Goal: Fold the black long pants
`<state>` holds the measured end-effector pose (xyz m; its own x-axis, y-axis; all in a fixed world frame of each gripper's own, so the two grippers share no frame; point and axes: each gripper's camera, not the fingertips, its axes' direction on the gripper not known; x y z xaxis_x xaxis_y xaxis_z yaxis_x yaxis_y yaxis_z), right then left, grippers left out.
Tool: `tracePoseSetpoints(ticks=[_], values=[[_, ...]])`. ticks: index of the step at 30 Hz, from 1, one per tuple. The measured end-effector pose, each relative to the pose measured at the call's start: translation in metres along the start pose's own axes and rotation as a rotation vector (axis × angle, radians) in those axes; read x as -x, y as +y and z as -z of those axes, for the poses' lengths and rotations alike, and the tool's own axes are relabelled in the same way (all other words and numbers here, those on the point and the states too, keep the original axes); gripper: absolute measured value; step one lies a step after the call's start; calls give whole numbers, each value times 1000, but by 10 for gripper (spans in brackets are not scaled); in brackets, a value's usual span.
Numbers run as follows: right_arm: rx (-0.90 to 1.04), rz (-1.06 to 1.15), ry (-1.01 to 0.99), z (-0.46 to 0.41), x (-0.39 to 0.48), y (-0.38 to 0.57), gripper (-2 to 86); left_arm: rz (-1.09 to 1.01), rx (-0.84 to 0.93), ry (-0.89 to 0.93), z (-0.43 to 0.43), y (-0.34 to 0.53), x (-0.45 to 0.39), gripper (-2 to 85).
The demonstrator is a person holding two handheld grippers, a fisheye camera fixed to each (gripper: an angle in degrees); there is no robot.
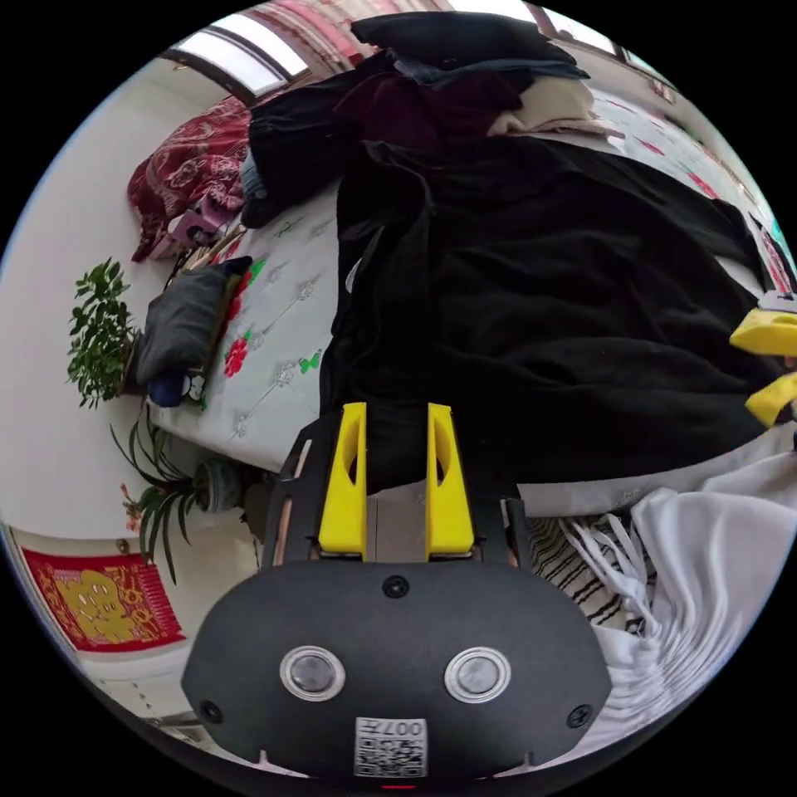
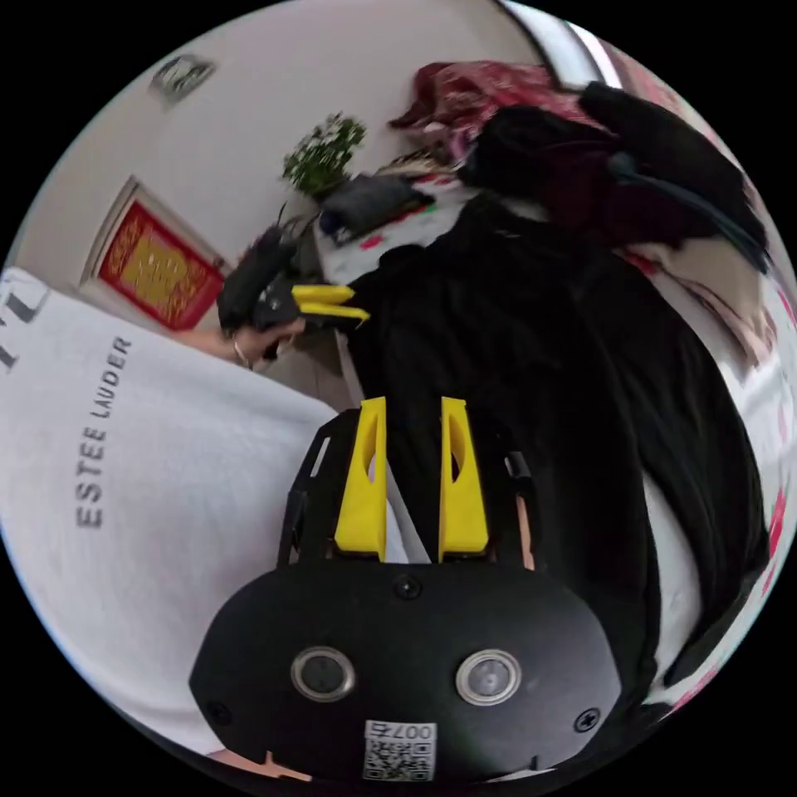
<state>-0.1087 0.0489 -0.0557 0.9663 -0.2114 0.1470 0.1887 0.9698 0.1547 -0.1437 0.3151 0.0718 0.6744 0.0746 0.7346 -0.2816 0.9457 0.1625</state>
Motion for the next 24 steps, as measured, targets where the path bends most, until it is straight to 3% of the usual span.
tracePoseSetpoints(ticks=[3,5,7,9,13,15,17,20,24], values=[[202,156,48,-60,31,-34,69,-9,-6,113,4,-1,27,72],[347,192,105,-100,39,-39,69,71,-34,327,10,10,74,47],[276,214,230,-105,49,-33,68,188,-72,464,10,25,116,22],[260,151,229,-110,51,-34,71,265,-109,628,6,42,150,9],[262,42,159,-112,46,-47,78,413,-200,466,24,86,188,1],[262,-19,112,-104,45,-60,80,389,-248,506,33,102,183,20],[131,-9,98,-82,57,-68,82,289,-216,513,35,113,147,69],[-9,67,80,-63,85,-91,91,203,-182,442,30,124,97,94],[124,278,54,-113,129,-129,102,125,-203,363,28,127,38,88]])
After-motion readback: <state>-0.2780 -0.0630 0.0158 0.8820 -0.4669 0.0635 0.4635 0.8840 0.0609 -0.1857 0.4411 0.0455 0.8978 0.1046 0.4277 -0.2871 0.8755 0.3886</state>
